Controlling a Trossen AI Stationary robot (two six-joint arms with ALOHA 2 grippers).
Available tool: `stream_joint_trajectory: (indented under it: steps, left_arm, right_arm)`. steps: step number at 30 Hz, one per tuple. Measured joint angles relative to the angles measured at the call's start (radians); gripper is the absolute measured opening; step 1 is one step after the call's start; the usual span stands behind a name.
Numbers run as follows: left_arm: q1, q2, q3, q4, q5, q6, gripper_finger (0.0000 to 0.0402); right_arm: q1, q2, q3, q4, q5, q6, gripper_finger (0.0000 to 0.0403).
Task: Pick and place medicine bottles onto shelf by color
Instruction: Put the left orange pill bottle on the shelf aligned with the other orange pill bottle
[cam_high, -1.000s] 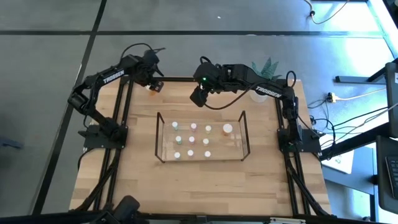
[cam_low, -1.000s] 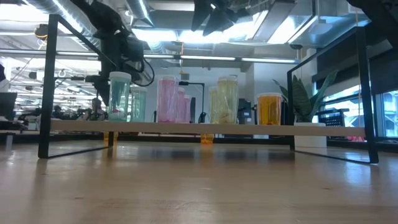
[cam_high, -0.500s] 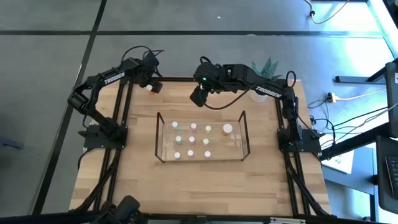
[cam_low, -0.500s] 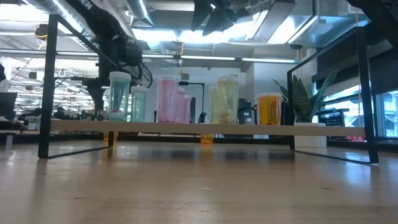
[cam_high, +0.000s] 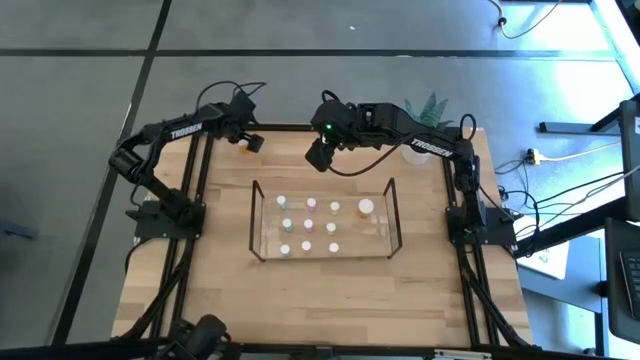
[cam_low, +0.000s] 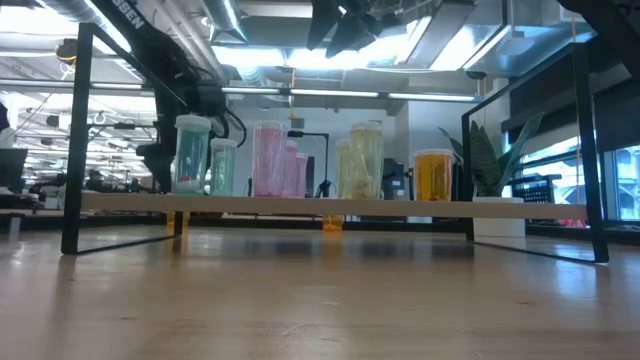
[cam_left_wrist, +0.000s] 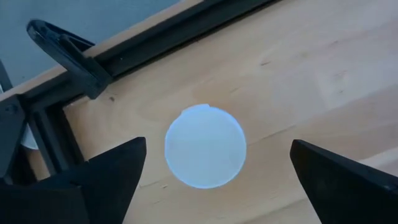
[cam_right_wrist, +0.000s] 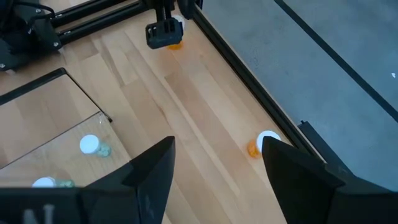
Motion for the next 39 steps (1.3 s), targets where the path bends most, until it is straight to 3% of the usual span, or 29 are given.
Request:
stream_joint_trajectory:
  steps: [9,39]
  left_arm:
    - [0.0,0.0,-0.07,0.139,-0.003,-0.001,0.0393]
    - [-0.015,0.018,-0.091,0.15,-0.056,-0.007,0.0393]
  right_arm:
    - [0.0,0.0,0.0,0.004,0.0,0.001,0.0241]
    - [0.0,0.0,0.0,0.007,0.0,0.001,0.0241]
